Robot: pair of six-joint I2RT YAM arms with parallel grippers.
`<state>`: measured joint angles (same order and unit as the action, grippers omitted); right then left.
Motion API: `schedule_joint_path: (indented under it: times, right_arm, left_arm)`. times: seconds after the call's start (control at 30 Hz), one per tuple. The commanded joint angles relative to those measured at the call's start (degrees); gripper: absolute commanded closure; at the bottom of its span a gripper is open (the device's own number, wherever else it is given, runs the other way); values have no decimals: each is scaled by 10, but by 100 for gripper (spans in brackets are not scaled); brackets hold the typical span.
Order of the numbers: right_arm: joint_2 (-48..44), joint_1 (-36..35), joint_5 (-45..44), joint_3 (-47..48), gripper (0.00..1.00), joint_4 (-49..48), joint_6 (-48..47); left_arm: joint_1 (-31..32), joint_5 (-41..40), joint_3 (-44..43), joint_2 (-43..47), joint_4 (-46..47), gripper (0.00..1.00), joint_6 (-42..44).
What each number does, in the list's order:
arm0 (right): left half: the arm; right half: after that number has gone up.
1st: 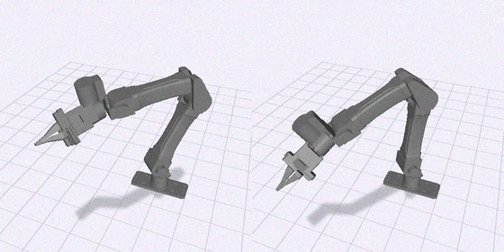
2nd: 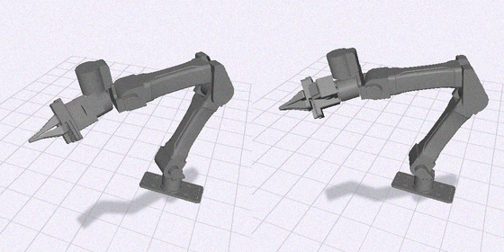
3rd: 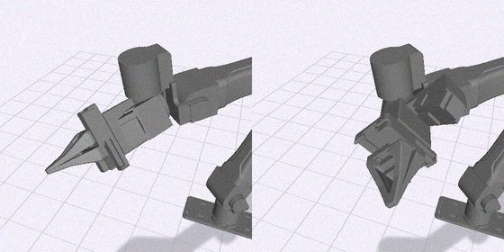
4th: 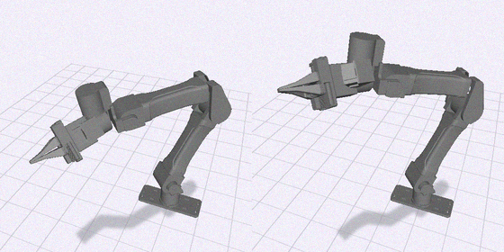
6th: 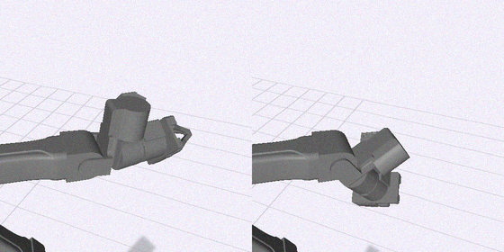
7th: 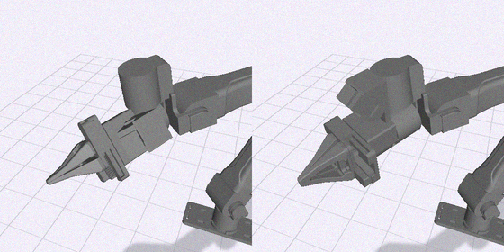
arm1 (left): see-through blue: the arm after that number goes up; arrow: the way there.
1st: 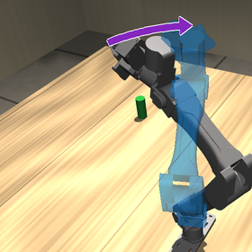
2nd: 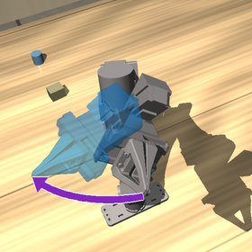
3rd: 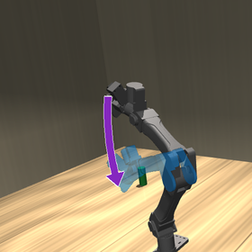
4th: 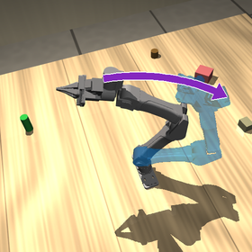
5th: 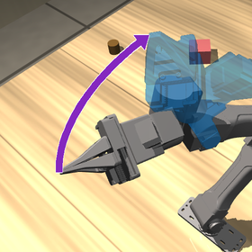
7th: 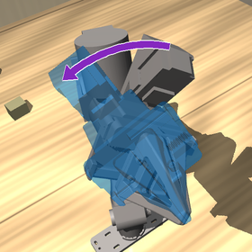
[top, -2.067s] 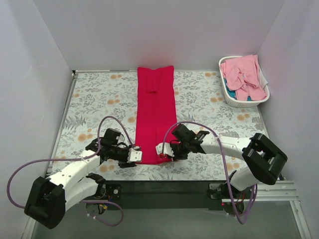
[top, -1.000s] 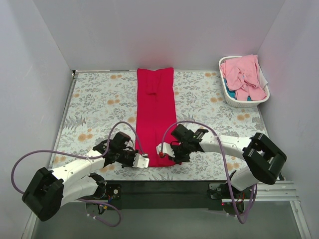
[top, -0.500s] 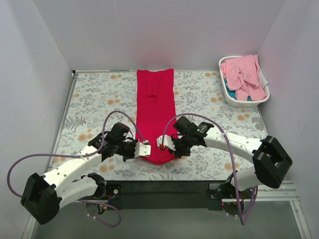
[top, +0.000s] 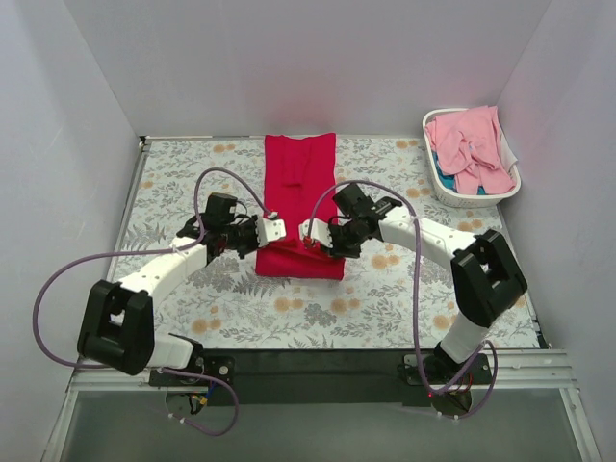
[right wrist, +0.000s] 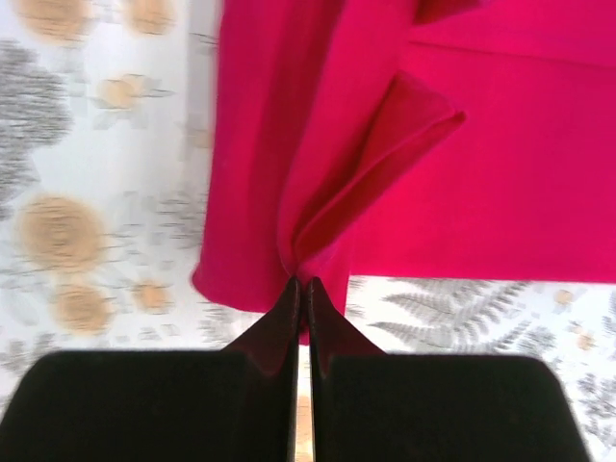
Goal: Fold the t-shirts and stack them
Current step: Fold the tshirt
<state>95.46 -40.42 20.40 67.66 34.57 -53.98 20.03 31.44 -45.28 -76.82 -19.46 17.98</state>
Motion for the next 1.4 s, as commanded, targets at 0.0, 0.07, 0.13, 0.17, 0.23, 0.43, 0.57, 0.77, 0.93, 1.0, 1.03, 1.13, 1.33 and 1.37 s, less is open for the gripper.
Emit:
schedule_joint_path:
  times: [0.0,0.07,0.13,0.17,0.23,0.43,0.57,0.77,0.93,1.0,1.03,1.13,1.33,1.37]
  right_arm:
    - [48,32,-2,64,99,1,-48]
    - [68,49,-3,99,99,1,-65]
    - [98,63,-4,136,99,1,-75]
    - [108,68,-4,147,99,1,-81]
    - [135,79,-4,171,99,2,-88]
    - [202,98,0,266,99,1,-108]
    - [242,106,1,323,99,2,-113]
    - [292,112,-1,377,99,2,-119]
    - [305,114,-4,383,99,-1,-119]
    - [307,116,-4,383,99,-3,-120]
    - [308,116,-5,385,99,-7,-119]
    - [314,118,-10,398,99,-10,-119]
    - [324,121,-11,413,99,-11,-120]
    - [327,121,-11,414,99,-11,-119]
  left_arm:
    - [-14,17,-46,-43,66,100,27]
    - [-21,23,-64,-81,84,100,26]
    - [-31,27,-89,-104,95,100,27]
    - [-34,28,-97,-126,107,100,27]
    - [-42,33,-126,-148,115,100,28]
    - [-62,41,-185,-215,124,100,36]
    - [-73,46,-223,-255,127,100,37]
    - [-78,43,-236,-286,145,100,44]
    - [-82,38,-234,-302,187,100,33]
    - [-82,37,-235,-306,192,100,34]
    - [-82,36,-236,-309,191,100,32]
    - [-82,33,-241,-317,191,100,34]
    - [-83,26,-236,-323,215,100,36]
    - [-84,25,-234,-324,217,100,34]
